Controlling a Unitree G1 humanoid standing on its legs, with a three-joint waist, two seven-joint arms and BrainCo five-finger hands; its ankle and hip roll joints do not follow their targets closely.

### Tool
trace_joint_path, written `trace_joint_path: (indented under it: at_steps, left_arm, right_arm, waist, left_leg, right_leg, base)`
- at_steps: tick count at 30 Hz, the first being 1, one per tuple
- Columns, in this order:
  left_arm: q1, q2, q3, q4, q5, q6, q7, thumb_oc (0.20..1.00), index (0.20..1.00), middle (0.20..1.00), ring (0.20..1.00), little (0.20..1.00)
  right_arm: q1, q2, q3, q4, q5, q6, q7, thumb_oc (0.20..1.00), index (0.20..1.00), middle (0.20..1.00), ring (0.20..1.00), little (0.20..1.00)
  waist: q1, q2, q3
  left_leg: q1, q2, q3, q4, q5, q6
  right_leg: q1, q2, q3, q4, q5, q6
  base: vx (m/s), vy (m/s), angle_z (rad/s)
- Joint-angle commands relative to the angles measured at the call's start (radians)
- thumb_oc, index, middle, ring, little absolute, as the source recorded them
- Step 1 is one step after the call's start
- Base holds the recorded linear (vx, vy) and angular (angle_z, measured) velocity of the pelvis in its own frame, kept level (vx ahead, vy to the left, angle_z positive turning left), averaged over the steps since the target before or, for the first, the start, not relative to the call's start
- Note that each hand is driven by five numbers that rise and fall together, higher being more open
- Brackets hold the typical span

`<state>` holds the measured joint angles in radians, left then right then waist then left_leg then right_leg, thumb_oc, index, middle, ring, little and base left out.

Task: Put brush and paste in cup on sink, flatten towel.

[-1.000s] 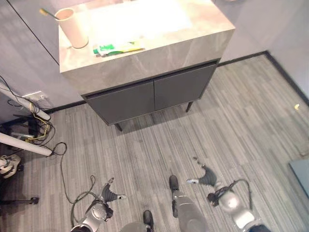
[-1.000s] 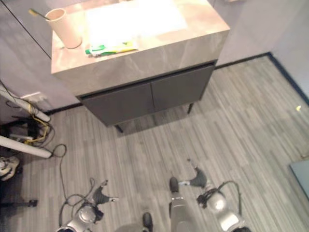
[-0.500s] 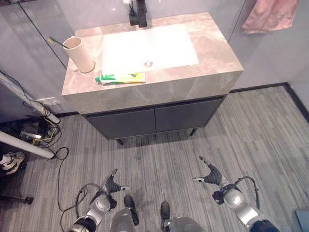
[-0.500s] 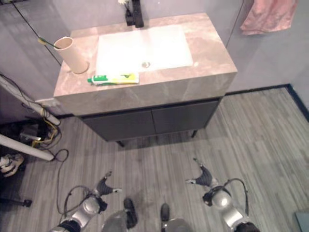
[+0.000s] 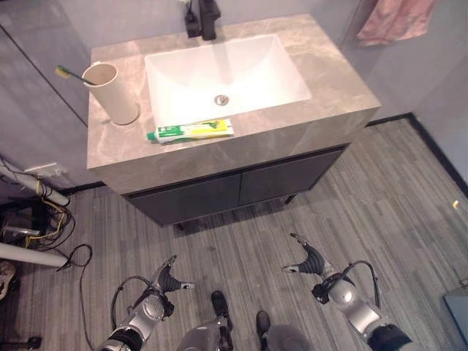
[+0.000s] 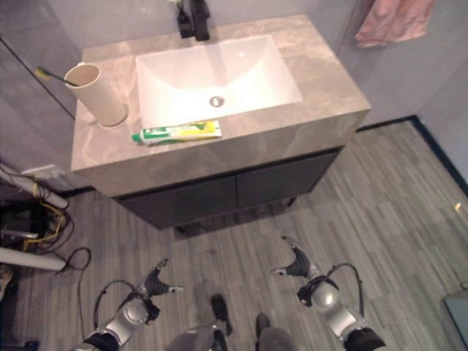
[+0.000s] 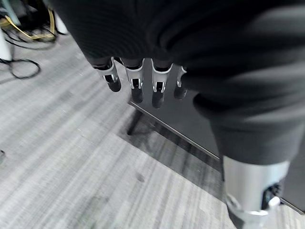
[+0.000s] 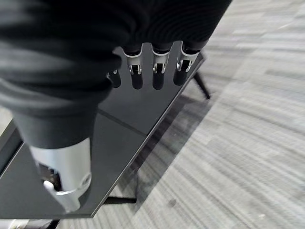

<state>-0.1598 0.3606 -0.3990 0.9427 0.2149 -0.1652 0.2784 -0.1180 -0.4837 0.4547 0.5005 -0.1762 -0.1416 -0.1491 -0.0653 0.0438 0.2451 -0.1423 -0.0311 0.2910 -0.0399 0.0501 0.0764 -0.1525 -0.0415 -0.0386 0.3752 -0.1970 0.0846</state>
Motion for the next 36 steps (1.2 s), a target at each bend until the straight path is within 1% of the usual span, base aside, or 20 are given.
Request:
trace_joint_path:
  at_steps: [1, 4, 7, 8, 9, 10, 16, 17, 18, 19, 20, 22, 24, 25, 27, 28, 30, 31, 32, 36]
  left_arm:
    - [0.012, 0.050, -0.003, -0.019, 0.028, -0.015, 0.028, 1.000, 1.000, 1.000, 1.000, 1.000]
    - [0.019, 0.057, -0.014, -0.012, 0.046, -0.017, 0.026, 1.000, 1.000, 1.000, 1.000, 1.000]
    - [0.028, 0.066, -0.006, -0.006, 0.051, -0.024, 0.030, 1.000, 1.000, 1.000, 1.000, 1.000]
    - [0.031, 0.068, 0.004, -0.003, 0.044, -0.024, 0.030, 1.000, 1.000, 1.000, 1.000, 1.000]
    - [0.031, 0.068, 0.003, -0.004, 0.044, -0.024, 0.030, 1.000, 1.000, 1.000, 1.000, 1.000]
    - [0.038, 0.077, 0.035, -0.003, 0.022, -0.023, 0.022, 1.000, 1.000, 1.000, 1.000, 1.000]
    - [0.039, 0.078, 0.042, -0.001, 0.022, -0.020, 0.021, 1.000, 1.000, 1.000, 1.000, 1.000]
    - [0.035, 0.077, 0.064, 0.030, 0.012, -0.009, 0.026, 1.000, 1.000, 1.000, 1.000, 1.000]
    - [0.023, 0.057, 0.078, 0.092, 0.000, -0.001, 0.036, 1.000, 1.000, 1.000, 1.000, 1.000]
    - [0.015, 0.013, 0.108, 0.159, -0.036, 0.017, 0.049, 1.000, 1.000, 1.000, 1.000, 1.000]
    - [0.008, 0.006, 0.108, 0.164, -0.045, 0.018, 0.052, 1.000, 1.000, 1.000, 1.000, 1.000]
    - [-0.003, -0.002, 0.104, 0.161, -0.052, 0.018, 0.050, 1.000, 1.000, 1.000, 1.000, 1.000]
    - [-0.001, -0.002, 0.103, 0.157, -0.053, 0.017, 0.050, 1.000, 1.000, 1.000, 1.000, 1.000]
    - [0.003, -0.006, 0.096, 0.153, -0.050, 0.017, 0.053, 1.000, 1.000, 1.000, 1.000, 1.000]
    - [0.008, -0.007, 0.090, 0.151, -0.039, 0.017, 0.057, 1.000, 1.000, 1.000, 1.000, 1.000]
    - [0.013, -0.014, 0.082, 0.165, -0.031, 0.018, 0.063, 1.000, 1.000, 1.000, 1.000, 1.000]
    - [0.014, -0.019, 0.081, 0.179, -0.029, 0.022, 0.062, 1.000, 1.000, 1.000, 1.000, 1.000]
    - [0.026, -0.016, 0.079, 0.169, -0.021, 0.021, 0.059, 1.000, 1.000, 1.000, 1.000, 1.000]
    - [0.027, -0.016, 0.079, 0.168, -0.021, 0.021, 0.059, 1.000, 1.000, 1.000, 1.000, 1.000]
    - [0.024, -0.003, 0.062, 0.178, 0.010, 0.024, 0.057, 1.000, 1.000, 1.000, 1.000, 1.000]
  right_arm:
    - [0.006, 0.006, -0.017, -0.084, -0.014, -0.032, -0.018, 1.000, 1.000, 1.000, 1.000, 1.000]
    - [0.009, 0.009, -0.023, -0.082, -0.013, -0.034, -0.020, 1.000, 1.000, 1.000, 1.000, 1.000]
    - [0.010, 0.007, -0.044, -0.070, 0.014, -0.038, -0.027, 1.000, 1.000, 1.000, 1.000, 1.000]
    - [0.010, 0.003, -0.053, -0.069, 0.021, -0.038, -0.029, 1.000, 1.000, 1.000, 1.000, 1.000]
    - [0.011, 0.003, -0.053, -0.069, 0.021, -0.038, -0.029, 1.000, 1.000, 1.000, 1.000, 1.000]
    - [0.015, 0.002, -0.075, -0.048, 0.047, -0.028, -0.025, 1.000, 1.000, 1.000, 1.000, 1.000]
    - [0.021, 0.002, -0.077, -0.053, 0.050, -0.025, -0.017, 1.000, 1.000, 1.000, 1.000, 1.000]
    - [0.047, -0.003, -0.075, -0.061, 0.043, -0.020, 0.003, 1.000, 1.000, 1.000, 1.000, 1.000]
    - [0.052, -0.014, -0.063, -0.047, 0.030, -0.017, 0.008, 1.000, 1.000, 1.000, 1.000, 1.000]
    - [0.053, -0.042, -0.052, -0.037, 0.044, -0.022, 0.016, 1.000, 1.000, 1.000, 1.000, 1.000]
    - [0.051, -0.046, -0.047, -0.028, 0.052, -0.022, 0.016, 1.000, 1.000, 1.000, 1.000, 1.000]
    - [0.043, -0.063, -0.031, -0.002, 0.028, -0.014, 0.019, 1.000, 1.000, 1.000, 1.000, 1.000]
    - [0.045, -0.065, -0.030, 0.000, 0.025, -0.012, 0.018, 1.000, 1.000, 1.000, 1.000, 1.000]
    - [0.060, -0.070, -0.038, 0.016, 0.031, -0.004, 0.020, 1.000, 1.000, 1.000, 1.000, 1.000]
    - [0.063, -0.064, -0.045, 0.039, 0.039, -0.002, 0.011, 1.000, 1.000, 1.000, 1.000, 1.000]
    - [0.058, -0.056, -0.047, 0.052, 0.047, -0.005, 0.007, 1.000, 1.000, 1.000, 1.000, 1.000]
    - [0.054, -0.054, -0.044, 0.052, 0.046, -0.006, 0.008, 1.000, 1.000, 1.000, 1.000, 1.000]
    - [0.052, -0.045, -0.042, 0.050, 0.044, -0.005, 0.010, 1.000, 1.000, 1.000, 1.000, 1.000]
    - [0.052, -0.044, -0.041, 0.050, 0.043, -0.005, 0.010, 1.000, 1.000, 1.000, 1.000, 1.000]
    - [0.030, -0.025, -0.035, 0.032, 0.035, 0.000, 0.008, 1.000, 1.000, 1.000, 1.000, 1.000]
  waist:
    - [-0.009, -0.025, 0.003]
    - [-0.014, -0.022, 0.010]
    - [-0.011, -0.025, 0.015]
    - [-0.010, -0.031, 0.016]
    - [-0.011, -0.028, 0.018]
    - [-0.019, -0.046, 0.015]
    - [-0.022, -0.051, 0.013]
    - [-0.027, -0.064, 0.005]
    - [-0.022, -0.071, -0.014]
    - [-0.022, -0.069, -0.025]
    - [-0.017, -0.072, -0.017]
    - [-0.013, -0.084, -0.010]
    - [-0.015, -0.083, -0.009]
    - [-0.015, -0.073, -0.015]
    - [-0.012, -0.064, -0.025]
    - [-0.007, -0.051, -0.037]
    - [-0.003, -0.045, -0.039]
    - [-0.010, -0.029, -0.043]
    - [-0.009, -0.029, -0.043]
    - [-0.011, -0.022, -0.041]
  left_leg:
    - [0.019, 0.056, -0.010, 0.100, -0.040, -0.065]
    - [0.048, 0.057, -0.003, 0.072, -0.046, -0.065]
    - [0.091, 0.074, 0.018, 0.054, -0.061, -0.093]
    - [0.093, 0.080, 0.018, 0.057, -0.062, -0.102]
    - [0.097, 0.082, 0.016, 0.059, -0.067, -0.103]
    - [0.132, 0.090, -0.004, 0.048, -0.082, -0.137]
    - [0.144, 0.094, -0.012, 0.047, -0.088, -0.143]
    - [0.170, 0.109, -0.044, 0.059, -0.108, -0.158]
    - [0.179, 0.140, -0.069, 0.099, -0.108, -0.173]
    - [0.103, 0.200, -0.106, 0.334, -0.044, -0.209]
    - [0.067, 0.209, -0.118, 0.408, -0.014, -0.218]
    - [0.021, 0.228, -0.100, 0.486, 0.039, -0.227]
    - [0.016, 0.231, -0.099, 0.486, 0.043, -0.227]
    - [0.004, 0.269, -0.028, 0.356, 0.069, -0.227]
    - [-0.006, 0.278, -0.007, 0.208, 0.066, -0.231]
    - [-0.025, 0.301, -0.004, 0.097, 0.109, -0.245]
    - [-0.024, 0.306, -0.018, 0.073, 0.126, -0.248]
    - [0.006, 0.306, -0.002, 0.060, 0.111, -0.247]
    - [0.008, 0.305, 0.000, 0.057, 0.112, -0.247]
    - [0.044, 0.246, 0.013, 0.043, 0.073, -0.226]
  right_leg:
    - [-0.064, -0.041, 0.001, 0.124, 0.267, 0.088]
    - [-0.110, -0.060, -0.039, 0.129, 0.265, 0.082]
    - [-0.130, -0.134, -0.127, -0.065, 0.252, 0.076]
    - [-0.149, -0.159, -0.134, -0.120, 0.277, 0.079]
    - [-0.141, -0.157, -0.137, -0.124, 0.276, 0.080]
    - [-0.182, -0.198, -0.108, -0.300, 0.374, 0.110]
    - [-0.181, -0.198, -0.099, -0.318, 0.389, 0.118]
    - [-0.167, -0.185, -0.062, -0.312, 0.380, 0.115]
    - [-0.138, -0.148, -0.063, -0.300, 0.366, 0.099]
    - [-0.061, -0.082, -0.096, -0.330, 0.327, 0.046]
    - [-0.040, -0.072, -0.107, -0.335, 0.314, 0.029]
    - [-0.014, -0.074, -0.141, -0.341, 0.294, 0.005]
    - [-0.006, -0.069, -0.147, -0.344, 0.286, 0.000]
    - [0.022, -0.072, -0.177, -0.355, 0.261, 0.011]
    - [0.023, -0.087, -0.179, -0.357, 0.253, 0.031]
    - [0.027, -0.102, -0.178, -0.361, 0.249, 0.048]
    - [0.029, -0.109, -0.173, -0.354, 0.244, 0.056]
    - [0.029, -0.120, -0.173, -0.334, 0.237, 0.063]
    - [0.030, -0.120, -0.172, -0.334, 0.237, 0.063]
    - [0.035, -0.174, -0.142, -0.325, 0.269, 0.085]
  base:
    - [0.08, 0.115, 0.13]
    - [0.13, 0.054, 0.05]
    - [0.20, -0.067, -0.12]
    - [0.16, -0.109, -0.31]
    - [0.32, -0.312, -0.24]
    - [0.27, -0.248, -0.03]
    - [0.10, -0.102, 0.25]
    - [0.42, -0.533, 0.01]
    - [0.58, -0.962, -0.10]
    - [0.45, -0.873, 0.30]
    - [0.32, -0.724, 0.69]
    - [0.13, -0.293, 1.41]
    - [0.13, -0.137, 0.44]
    - [0.17, -0.059, 0.19]
    - [0.23, 0.083, 0.43]
    - [0.19, 0.154, 0.22]
    - [0.18, 0.162, -0.07]
    - [0.15, 0.159, -0.19]
    - [0.11, 0.172, -0.34]
    - [0.06, 0.217, -0.24]
